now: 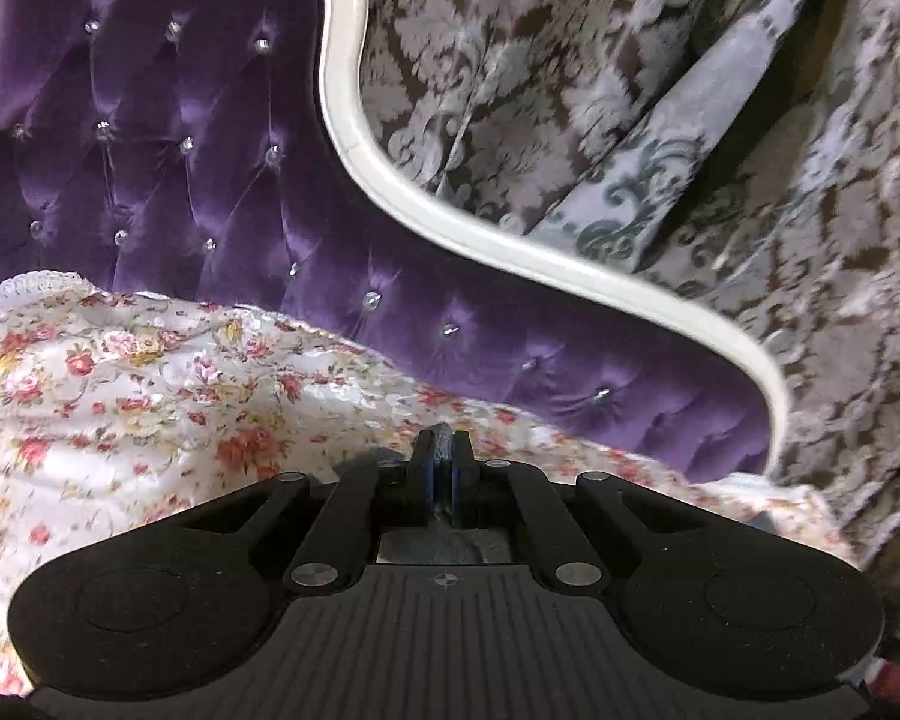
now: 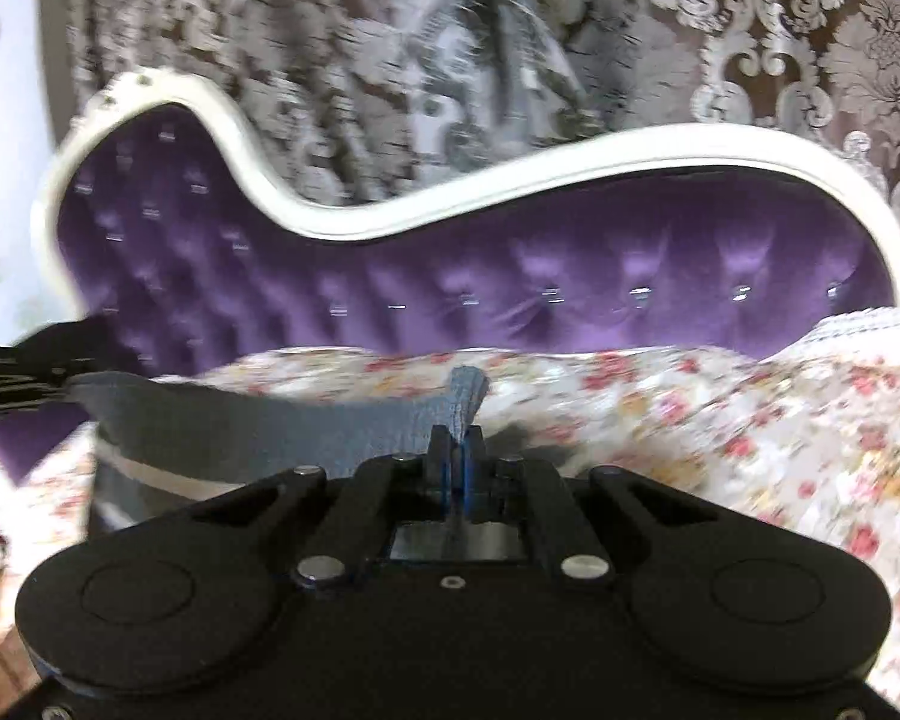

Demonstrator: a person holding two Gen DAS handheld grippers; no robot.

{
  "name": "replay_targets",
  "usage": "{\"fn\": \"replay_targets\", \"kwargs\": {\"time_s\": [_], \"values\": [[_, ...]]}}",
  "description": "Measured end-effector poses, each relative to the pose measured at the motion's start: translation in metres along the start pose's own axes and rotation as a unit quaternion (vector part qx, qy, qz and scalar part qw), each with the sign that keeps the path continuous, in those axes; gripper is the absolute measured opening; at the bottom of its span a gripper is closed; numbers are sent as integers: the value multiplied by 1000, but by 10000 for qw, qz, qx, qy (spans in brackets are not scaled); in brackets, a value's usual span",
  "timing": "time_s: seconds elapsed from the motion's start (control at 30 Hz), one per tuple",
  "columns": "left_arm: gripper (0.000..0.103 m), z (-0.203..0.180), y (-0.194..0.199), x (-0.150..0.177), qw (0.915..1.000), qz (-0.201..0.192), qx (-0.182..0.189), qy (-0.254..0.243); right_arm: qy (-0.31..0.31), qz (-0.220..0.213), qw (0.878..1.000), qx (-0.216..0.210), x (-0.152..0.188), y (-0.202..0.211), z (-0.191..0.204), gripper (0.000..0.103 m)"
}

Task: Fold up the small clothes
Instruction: 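Lower the folded hem onto the cardigan and open the right tool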

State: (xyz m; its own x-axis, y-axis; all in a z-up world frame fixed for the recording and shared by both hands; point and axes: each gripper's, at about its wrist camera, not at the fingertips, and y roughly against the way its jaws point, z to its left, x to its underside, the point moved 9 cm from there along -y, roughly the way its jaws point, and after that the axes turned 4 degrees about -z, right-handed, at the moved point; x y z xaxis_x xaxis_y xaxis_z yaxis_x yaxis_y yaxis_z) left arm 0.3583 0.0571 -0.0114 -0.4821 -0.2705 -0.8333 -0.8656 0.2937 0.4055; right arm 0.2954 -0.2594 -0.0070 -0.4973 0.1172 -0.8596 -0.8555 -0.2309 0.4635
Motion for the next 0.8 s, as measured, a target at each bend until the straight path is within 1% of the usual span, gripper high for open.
{"fn": "replay_targets", "kwargs": {"time_s": [0.1, 0.2, 0.3, 0.37, 0.4, 0.47, 0.5, 0.53, 0.57, 0.6, 0.63, 0.67, 0.7, 0.73, 0.8], "values": [[4, -1, -34, 7, 9996, 264, -135, -36, -153, 201, 9996, 105, 8, -31, -16, 11], [4, 3, -63, 19, 9980, 466, -382, -174, -65, 417, 9987, 277, 19, -57, -24, 11], [8, 16, -84, 31, 9961, 637, -558, -228, -13, 647, 9972, 380, 32, -74, -30, 11], [10, 23, -91, 33, 9946, 653, -739, -311, 31, 764, 9960, 451, 38, -81, -32, 11], [21, 27, -92, 33, 9937, 649, -845, -352, 42, 805, 9956, 487, 41, -83, -34, 11], [33, 33, -91, 31, 9929, 589, -972, -361, 21, 869, 9947, 543, 46, -85, -36, 15], [34, 36, -89, 29, 9927, 558, -1009, -362, 16, 884, 9943, 593, 47, -86, -37, 18], [34, 37, -86, 28, 9924, 534, -1041, -387, 1, 887, 9941, 627, 48, -86, -39, 19], [35, 38, -82, 26, 9922, 509, -1050, -443, -27, 889, 9939, 645, 48, -86, -40, 22], [37, 37, -76, 24, 9919, 485, -1051, -527, -43, 879, 9938, 684, 48, -84, -41, 29], [39, 36, -71, 23, 9915, 455, -1050, -618, -46, 858, 9936, 729, 47, -83, -42, 41], [42, 35, -64, 23, 9910, 428, -1042, -727, -42, 820, 9937, 770, 45, -80, -43, 49], [43, 32, -60, 23, 9904, 419, -1028, -823, -56, 776, 9938, 789, 42, -77, -43, 62], [44, 30, -55, 24, 9898, 413, -1003, -928, -97, 717, 9941, 802, 39, -73, -44, 66], [50, 24, -48, 28, 9880, 447, -973, -1113, -224, 578, 9947, 820, 31, -62, -44, 66]]}}
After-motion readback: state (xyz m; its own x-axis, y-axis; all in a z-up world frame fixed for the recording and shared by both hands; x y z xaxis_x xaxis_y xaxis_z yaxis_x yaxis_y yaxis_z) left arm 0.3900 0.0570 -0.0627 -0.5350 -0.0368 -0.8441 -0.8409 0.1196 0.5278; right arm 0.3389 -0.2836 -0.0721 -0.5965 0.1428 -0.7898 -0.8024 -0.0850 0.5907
